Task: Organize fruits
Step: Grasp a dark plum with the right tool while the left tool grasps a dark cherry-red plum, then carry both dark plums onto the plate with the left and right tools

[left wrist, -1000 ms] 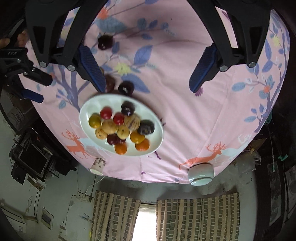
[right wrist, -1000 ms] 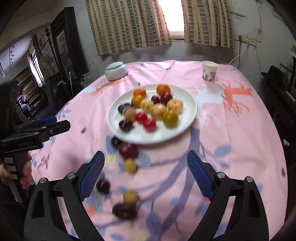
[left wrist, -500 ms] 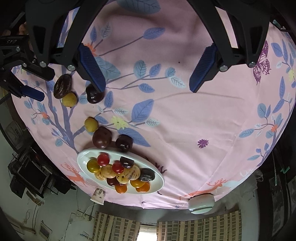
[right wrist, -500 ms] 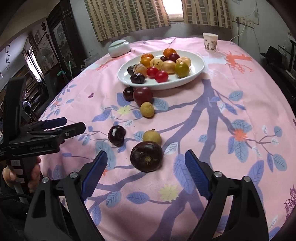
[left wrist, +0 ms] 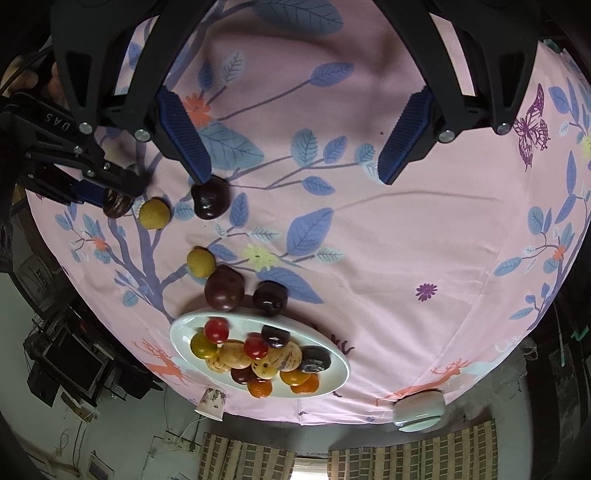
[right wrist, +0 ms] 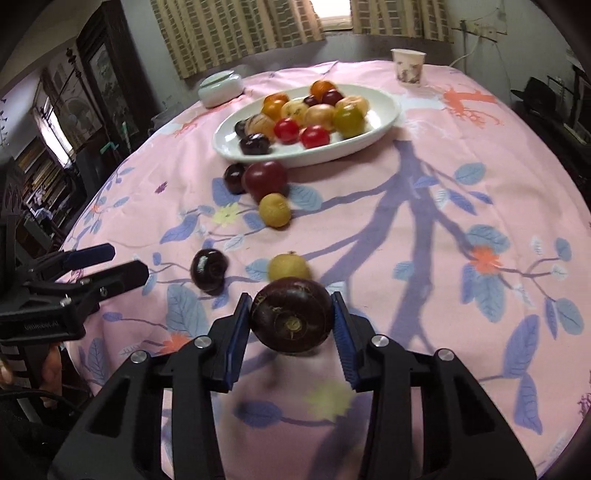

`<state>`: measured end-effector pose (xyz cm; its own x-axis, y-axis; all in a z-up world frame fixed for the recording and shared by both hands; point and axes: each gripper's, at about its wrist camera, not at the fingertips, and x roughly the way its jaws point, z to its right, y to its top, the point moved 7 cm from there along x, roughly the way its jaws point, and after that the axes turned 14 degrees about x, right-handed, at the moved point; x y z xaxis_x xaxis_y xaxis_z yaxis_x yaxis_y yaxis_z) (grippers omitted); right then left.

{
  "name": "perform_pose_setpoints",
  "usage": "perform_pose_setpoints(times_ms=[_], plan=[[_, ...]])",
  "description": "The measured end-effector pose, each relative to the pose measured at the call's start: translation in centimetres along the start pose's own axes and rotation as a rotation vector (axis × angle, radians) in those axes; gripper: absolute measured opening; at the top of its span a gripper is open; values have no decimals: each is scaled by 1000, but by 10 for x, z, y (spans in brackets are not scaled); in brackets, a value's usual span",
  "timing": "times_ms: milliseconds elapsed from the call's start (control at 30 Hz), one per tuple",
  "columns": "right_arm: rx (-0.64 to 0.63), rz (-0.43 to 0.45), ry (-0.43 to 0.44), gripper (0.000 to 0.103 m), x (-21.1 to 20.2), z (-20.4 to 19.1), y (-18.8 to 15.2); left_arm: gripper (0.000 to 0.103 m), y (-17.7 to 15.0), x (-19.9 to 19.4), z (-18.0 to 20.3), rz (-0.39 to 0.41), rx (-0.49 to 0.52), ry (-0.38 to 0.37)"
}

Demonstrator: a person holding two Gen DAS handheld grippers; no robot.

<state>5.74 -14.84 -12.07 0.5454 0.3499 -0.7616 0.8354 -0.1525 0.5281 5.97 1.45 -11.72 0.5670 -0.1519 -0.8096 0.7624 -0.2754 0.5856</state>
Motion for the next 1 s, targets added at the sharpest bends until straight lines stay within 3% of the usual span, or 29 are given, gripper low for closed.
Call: perform_pose_setpoints(times_ms=[167,267,333,367,400,667,733,1000], plan=[[76,28,-9,43,-18,31,1,93,3,14,33,-47,81,-23],[99,17,11,43,-23,42,-5,90,8,24,44,-53,95,8],[129,4,39,43,-24,49,-9,65,11,30,48,-65,84,15],[145,-3,53,43,-24,52,-11,47,10,36,49,-85,73,2],[159,-7,63,43,-25,56,-13,46,11,40,51,-97,58,-27],[152,-6,95,44,-31,61,-17,45,17,47,59,-75,69,24],[145,-14,104,44,-31,58,-19,32,18,47,58,-66,68,29],[131,-17,93,44,-31,46,-20,32,16,35,52,-43,36,-31]])
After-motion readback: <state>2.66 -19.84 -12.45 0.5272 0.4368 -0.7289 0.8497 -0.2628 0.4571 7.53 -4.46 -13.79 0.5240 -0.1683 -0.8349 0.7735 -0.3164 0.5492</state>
